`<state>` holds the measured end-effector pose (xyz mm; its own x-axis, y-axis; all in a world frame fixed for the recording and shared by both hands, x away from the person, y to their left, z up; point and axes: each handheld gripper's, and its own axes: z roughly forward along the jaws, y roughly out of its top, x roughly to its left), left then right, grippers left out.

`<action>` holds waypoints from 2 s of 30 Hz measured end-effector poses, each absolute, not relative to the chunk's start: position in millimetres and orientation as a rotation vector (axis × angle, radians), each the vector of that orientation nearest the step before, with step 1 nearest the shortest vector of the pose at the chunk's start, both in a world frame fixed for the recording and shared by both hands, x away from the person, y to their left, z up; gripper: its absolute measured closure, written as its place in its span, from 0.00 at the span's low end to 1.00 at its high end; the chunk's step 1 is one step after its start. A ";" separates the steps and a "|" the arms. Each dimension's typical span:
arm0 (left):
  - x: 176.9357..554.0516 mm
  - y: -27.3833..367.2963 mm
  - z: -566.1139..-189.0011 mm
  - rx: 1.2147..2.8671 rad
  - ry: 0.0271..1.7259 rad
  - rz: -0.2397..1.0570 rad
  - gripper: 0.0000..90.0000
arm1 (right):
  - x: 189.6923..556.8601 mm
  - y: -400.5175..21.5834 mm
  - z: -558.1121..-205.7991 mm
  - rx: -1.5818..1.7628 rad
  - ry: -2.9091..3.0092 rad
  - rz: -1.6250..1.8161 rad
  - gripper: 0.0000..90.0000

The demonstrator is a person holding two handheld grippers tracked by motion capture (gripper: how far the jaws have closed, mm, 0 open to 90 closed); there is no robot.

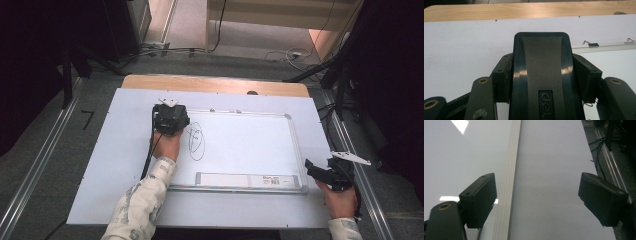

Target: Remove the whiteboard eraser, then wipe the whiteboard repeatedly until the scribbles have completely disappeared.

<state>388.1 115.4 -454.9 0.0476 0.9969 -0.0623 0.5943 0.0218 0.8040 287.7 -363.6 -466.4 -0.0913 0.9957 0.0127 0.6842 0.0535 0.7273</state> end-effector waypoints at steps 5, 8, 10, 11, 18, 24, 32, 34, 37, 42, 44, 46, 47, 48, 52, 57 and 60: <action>385.6 121.1 -457.1 1.638 1.643 0.742 0.46 | 287.3 -362.9 -466.4 1.678 1.833 0.801 0.15; 382.9 121.9 -456.7 1.640 1.635 0.734 0.46 | 287.1 -362.7 -466.1 1.677 1.833 0.803 0.15; 381.2 122.2 -456.3 1.638 1.630 0.732 0.46 | 287.4 -362.5 -466.4 1.676 1.833 0.802 0.15; 380.5 122.3 -456.3 1.634 1.629 0.730 0.46 | 287.6 -362.3 -466.4 1.678 1.833 0.800 0.15; 374.8 122.4 -457.4 1.643 1.616 0.715 0.46 | 287.9 -362.2 -466.4 1.675 1.835 0.801 0.15; 369.4 119.1 -461.3 1.655 1.605 0.702 0.46 | 287.9 -361.9 -466.3 1.674 1.835 0.800 0.15; 364.9 115.7 -466.0 1.684 1.599 0.691 0.46 | 289.1 -360.0 -466.2 1.671 1.840 0.799 0.15; 365.4 115.4 -467.2 1.686 1.602 0.683 0.46 | 289.3 -359.5 -466.2 1.672 1.840 0.800 0.15; 365.7 112.8 -468.7 1.693 1.600 0.675 0.46 | 289.7 -359.1 -466.2 1.667 1.843 0.799 0.15; 364.5 106.0 -471.1 1.721 1.588 0.671 0.46 | 290.1 -359.5 -466.4 1.668 1.845 0.798 0.15; 364.2 104.1 -472.2 1.726 1.585 0.667 0.46 | 289.8 -359.2 -466.2 1.672 1.844 0.800 0.15; 364.4 103.1 -473.1 1.726 1.584 0.667 0.46 | 289.8 -359.2 -466.2 1.670 1.845 0.801 0.15; 364.6 103.2 -473.3 1.726 1.588 0.666 0.46 | 290.0 -359.4 -466.5 1.666 1.846 0.799 0.15; 365.3 103.6 -473.6 1.726 1.591 0.667 0.46 | 290.1 -359.3 -466.5 1.667 1.847 0.799 0.15; 371.8 108.0 -475.4 1.710 1.622 0.658 0.46 | 289.9 -358.9 -466.4 1.666 1.847 0.798 0.15; 378.8 107.5 -480.6 1.725 1.645 0.642 0.46 | 290.2 -359.3 -466.5 1.668 1.846 0.797 0.15; 381.1 104.8 -485.5 1.733 1.653 0.629 0.46 | 290.3 -359.4 -466.6 1.669 1.847 0.798 0.15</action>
<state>381.1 104.8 -485.5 0.0887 0.9915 -0.0947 0.6780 0.0095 0.7350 290.3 -359.4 -466.6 -0.1040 0.9945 0.0074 0.6873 0.0665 0.7234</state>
